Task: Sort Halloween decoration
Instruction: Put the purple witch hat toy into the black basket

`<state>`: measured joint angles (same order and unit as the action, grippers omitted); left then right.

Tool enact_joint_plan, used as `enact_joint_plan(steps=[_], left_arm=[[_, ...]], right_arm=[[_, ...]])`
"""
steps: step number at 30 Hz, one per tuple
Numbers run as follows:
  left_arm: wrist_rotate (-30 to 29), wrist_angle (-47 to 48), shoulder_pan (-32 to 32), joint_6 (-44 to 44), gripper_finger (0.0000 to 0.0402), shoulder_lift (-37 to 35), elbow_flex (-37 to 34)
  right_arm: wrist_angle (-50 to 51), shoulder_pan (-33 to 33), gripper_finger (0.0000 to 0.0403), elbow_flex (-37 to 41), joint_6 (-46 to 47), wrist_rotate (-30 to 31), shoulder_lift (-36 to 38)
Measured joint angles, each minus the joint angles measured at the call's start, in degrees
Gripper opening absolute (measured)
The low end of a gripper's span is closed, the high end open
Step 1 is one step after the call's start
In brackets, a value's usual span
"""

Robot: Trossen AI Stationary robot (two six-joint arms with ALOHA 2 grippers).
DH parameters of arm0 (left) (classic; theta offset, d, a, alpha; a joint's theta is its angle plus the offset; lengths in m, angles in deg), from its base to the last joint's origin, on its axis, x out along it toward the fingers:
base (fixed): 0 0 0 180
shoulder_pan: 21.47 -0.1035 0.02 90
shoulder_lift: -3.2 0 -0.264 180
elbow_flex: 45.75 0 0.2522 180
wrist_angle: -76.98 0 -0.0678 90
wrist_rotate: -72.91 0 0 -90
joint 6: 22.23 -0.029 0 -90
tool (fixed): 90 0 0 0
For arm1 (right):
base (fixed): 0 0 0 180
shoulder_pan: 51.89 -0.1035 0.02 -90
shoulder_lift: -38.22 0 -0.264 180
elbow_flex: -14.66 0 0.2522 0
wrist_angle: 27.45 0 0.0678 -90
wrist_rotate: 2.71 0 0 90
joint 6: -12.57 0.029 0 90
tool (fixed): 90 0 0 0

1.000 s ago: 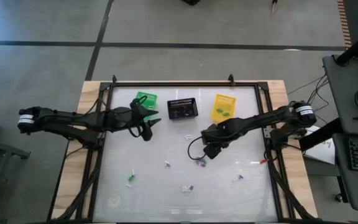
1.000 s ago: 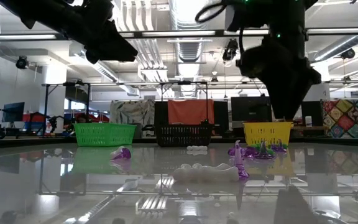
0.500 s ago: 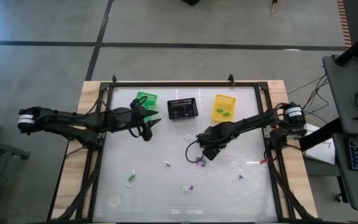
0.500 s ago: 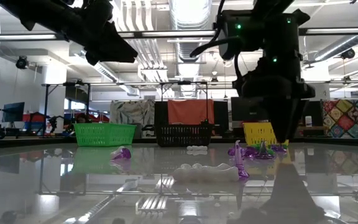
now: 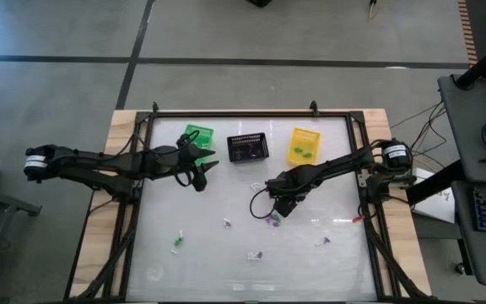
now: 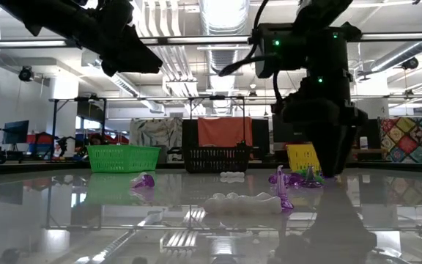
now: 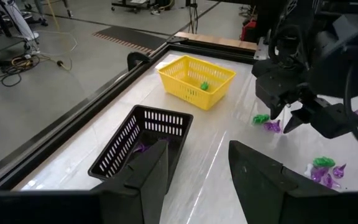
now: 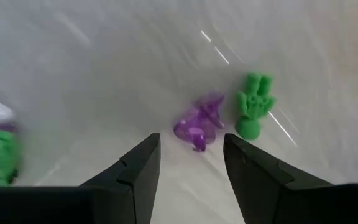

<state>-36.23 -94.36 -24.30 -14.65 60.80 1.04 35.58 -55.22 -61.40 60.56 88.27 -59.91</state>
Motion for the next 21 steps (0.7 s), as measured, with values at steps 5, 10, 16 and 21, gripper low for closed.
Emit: enact_joint_plan(steps=[5, 10, 16, 21], left_arm=[[-0.1, -0.2, 0.0, 0.0, 0.0153, 0.1, 0.0], [-1.3, -0.2, 0.0, 0.0, 0.0153, 0.0, 0.0], [-1.3, 0.0, 0.0, 0.0, 0.0153, 0.0, 0.0], [-1.3, 0.0, 0.0, 0.0, 0.0153, 0.0, 0.0]], right_arm=[[-0.3, 0.0, 0.0166, 0.1, -0.1, -0.1, -0.7], [-0.1, 0.0, 0.0166, 0.0, -0.5, 0.0, -0.7], [0.0, 0.0, 0.0131, -0.1, -0.6, 0.0, -0.7], [0.1, 0.0, 0.0051, -0.1, -1.0, -0.9, -0.7]])
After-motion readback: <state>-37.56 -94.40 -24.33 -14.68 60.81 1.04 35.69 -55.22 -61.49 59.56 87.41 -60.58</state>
